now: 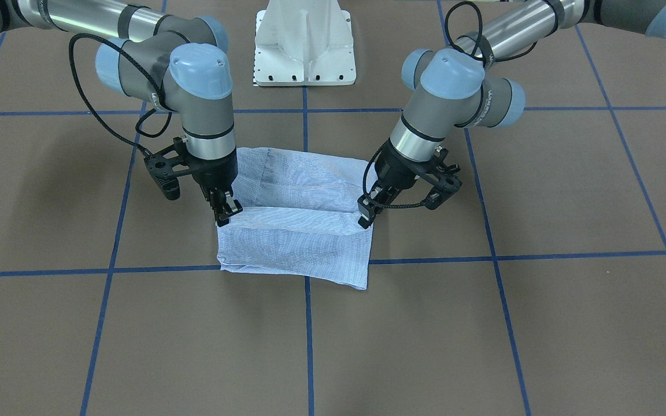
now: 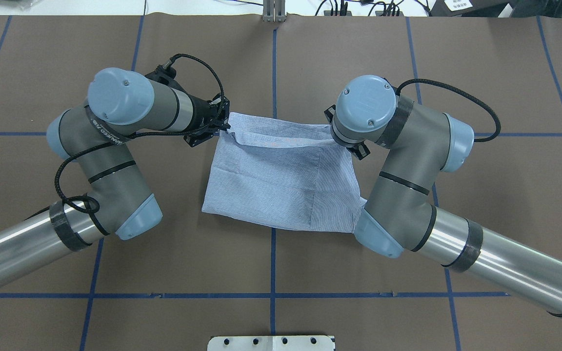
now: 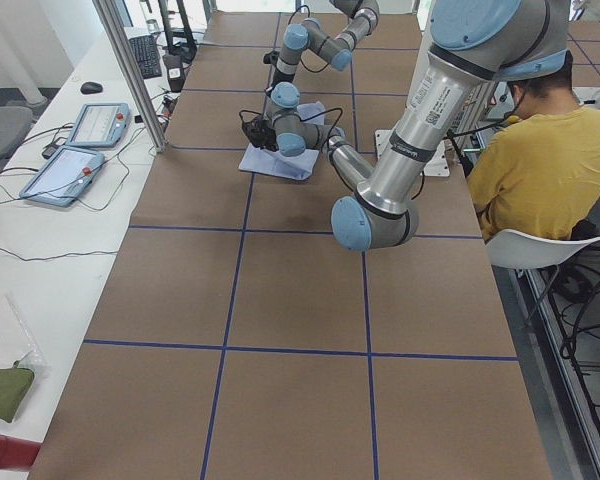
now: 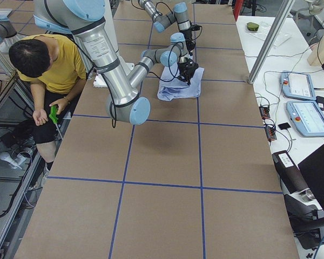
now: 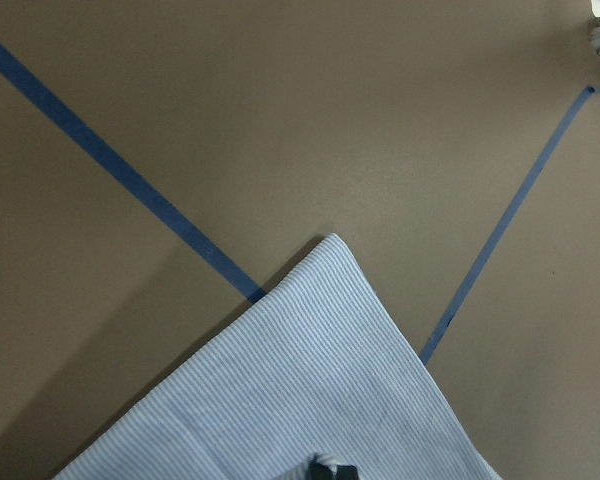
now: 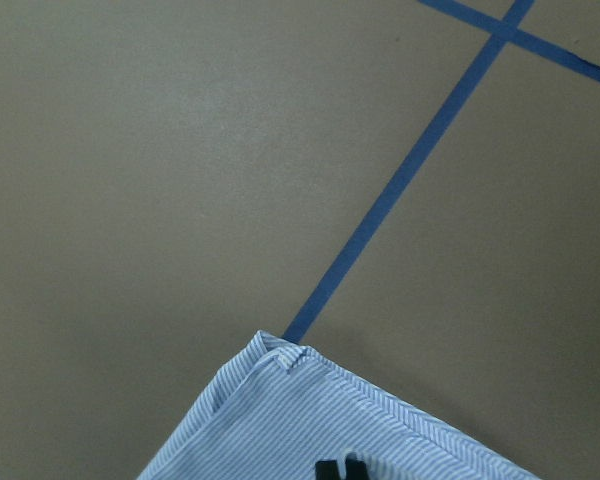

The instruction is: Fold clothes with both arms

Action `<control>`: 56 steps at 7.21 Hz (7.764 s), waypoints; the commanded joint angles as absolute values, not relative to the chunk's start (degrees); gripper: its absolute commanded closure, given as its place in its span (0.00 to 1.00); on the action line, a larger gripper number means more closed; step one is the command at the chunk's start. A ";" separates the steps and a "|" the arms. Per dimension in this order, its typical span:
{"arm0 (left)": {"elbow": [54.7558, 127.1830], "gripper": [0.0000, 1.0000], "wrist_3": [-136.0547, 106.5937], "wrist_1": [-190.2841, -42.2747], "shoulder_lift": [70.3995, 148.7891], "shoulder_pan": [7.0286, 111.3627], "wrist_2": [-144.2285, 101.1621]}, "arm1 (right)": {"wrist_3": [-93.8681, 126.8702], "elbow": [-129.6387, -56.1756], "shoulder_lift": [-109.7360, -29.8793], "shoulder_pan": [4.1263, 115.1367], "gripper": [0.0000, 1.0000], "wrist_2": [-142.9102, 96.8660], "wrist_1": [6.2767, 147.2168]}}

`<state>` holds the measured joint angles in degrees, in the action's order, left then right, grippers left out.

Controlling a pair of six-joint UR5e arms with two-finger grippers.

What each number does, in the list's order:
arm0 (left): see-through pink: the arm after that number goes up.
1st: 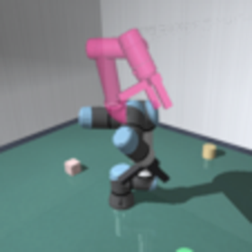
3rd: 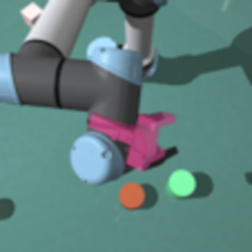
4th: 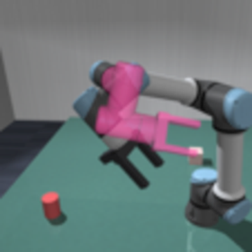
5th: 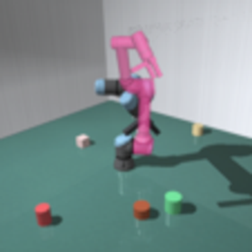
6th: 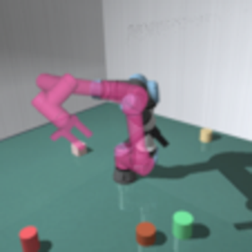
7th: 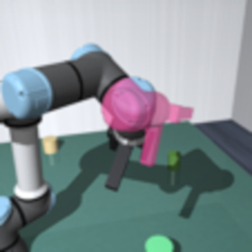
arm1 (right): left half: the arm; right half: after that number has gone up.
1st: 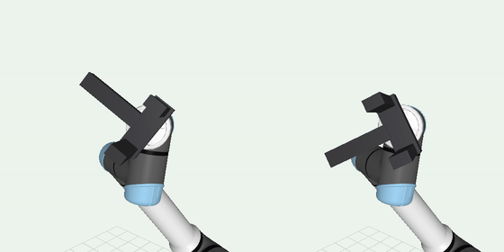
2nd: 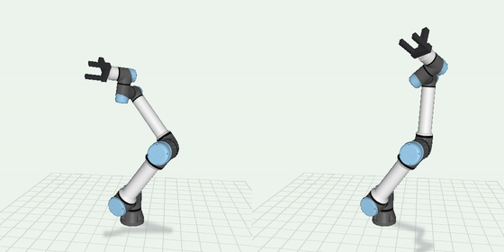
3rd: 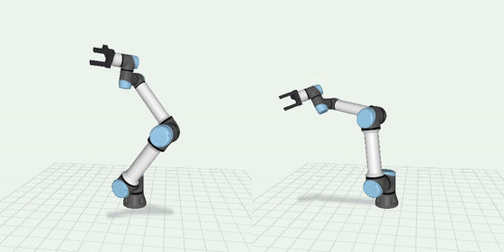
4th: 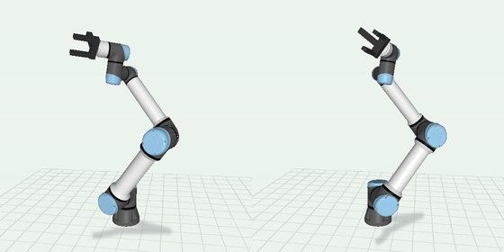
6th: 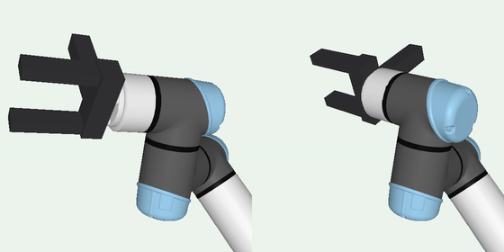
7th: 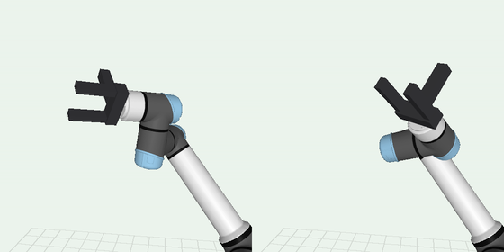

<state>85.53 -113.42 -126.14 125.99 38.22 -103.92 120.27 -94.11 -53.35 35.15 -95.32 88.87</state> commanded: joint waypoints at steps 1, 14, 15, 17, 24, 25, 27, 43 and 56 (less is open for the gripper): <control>77.72 1.00 -113.47 -132.43 128.23 38.84 -102.75 | 118.84 -90.89 -52.47 36.03 1.00 -96.24 88.07; 86.10 1.00 -84.69 -135.18 117.02 49.82 -112.22 | 82.77 -95.95 -63.68 49.99 0.00 -112.04 82.53; 89.35 0.80 -78.55 -135.18 112.55 52.44 -115.63 | 75.40 -96.59 -65.90 52.79 0.00 -114.93 82.62; 95.34 0.46 -63.35 -135.09 101.83 57.98 -118.30 | 59.06 -96.15 -70.03 60.69 0.00 -122.14 82.71; 95.54 0.01 -17.35 -134.30 83.95 77.85 -128.41 | 13.13 -91.23 -85.23 81.62 0.00 -130.95 83.41; 95.71 0.00 -12.88 -131.34 83.59 79.52 -128.50 | 10.66 -91.23 -86.56 82.96 0.00 -131.39 83.50; 95.54 0.00 -3.64 -123.44 83.67 83.21 -128.32 | 8.80 -90.88 -87.71 84.54 0.00 -131.57 83.76; 99.31 0.00 -3.60 -106.96 86.75 88.07 -132.63 | 6.59 -89.48 -87.80 84.81 0.00 -138.96 87.37; 100.37 0.00 -3.60 -106.87 86.57 87.98 -132.80 | 6.06 -92.11 -87.98 85.17 0.00 -134.57 87.01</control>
